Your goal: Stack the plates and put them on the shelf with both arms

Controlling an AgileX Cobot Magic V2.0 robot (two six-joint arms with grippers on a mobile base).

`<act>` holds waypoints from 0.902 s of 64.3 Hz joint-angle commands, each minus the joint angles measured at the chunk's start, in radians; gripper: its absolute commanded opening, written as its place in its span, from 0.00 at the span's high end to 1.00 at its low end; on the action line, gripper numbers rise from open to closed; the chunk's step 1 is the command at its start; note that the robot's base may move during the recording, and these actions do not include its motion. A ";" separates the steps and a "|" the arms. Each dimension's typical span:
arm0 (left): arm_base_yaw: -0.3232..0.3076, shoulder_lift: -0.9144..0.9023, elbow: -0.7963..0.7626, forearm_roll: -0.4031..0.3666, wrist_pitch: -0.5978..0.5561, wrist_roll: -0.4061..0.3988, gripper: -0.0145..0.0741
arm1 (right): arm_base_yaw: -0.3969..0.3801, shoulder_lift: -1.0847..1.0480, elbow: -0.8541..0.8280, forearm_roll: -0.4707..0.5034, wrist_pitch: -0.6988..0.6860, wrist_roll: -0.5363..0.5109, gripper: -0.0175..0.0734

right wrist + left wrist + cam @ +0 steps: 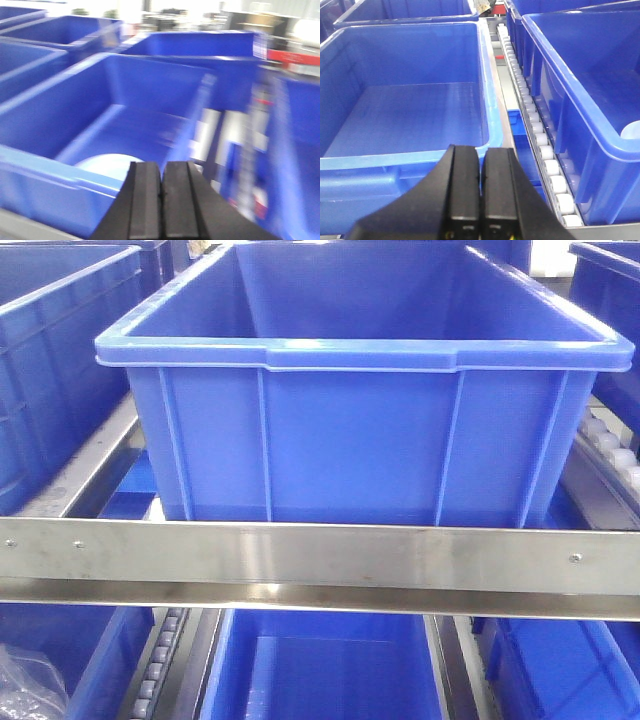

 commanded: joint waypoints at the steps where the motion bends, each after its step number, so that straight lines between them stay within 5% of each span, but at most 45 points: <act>1: 0.004 0.003 -0.028 -0.007 -0.083 -0.003 0.74 | -0.066 -0.049 0.030 0.045 -0.075 -0.008 0.75; 10: 0.004 0.003 -0.028 -0.007 -0.083 -0.003 0.74 | -0.098 -0.156 0.146 0.111 -0.094 -0.008 0.75; 36: 0.004 0.003 -0.028 -0.007 -0.083 -0.003 0.74 | -0.101 -0.203 0.344 0.096 -0.221 -0.008 0.75; 46: 0.004 0.003 -0.028 -0.007 -0.083 -0.003 0.74 | -0.108 -0.290 0.397 -0.052 -0.217 0.080 0.75; 58: 0.004 0.007 -0.028 -0.007 -0.086 -0.003 0.74 | -0.110 -0.287 0.429 -0.331 -0.213 0.396 0.75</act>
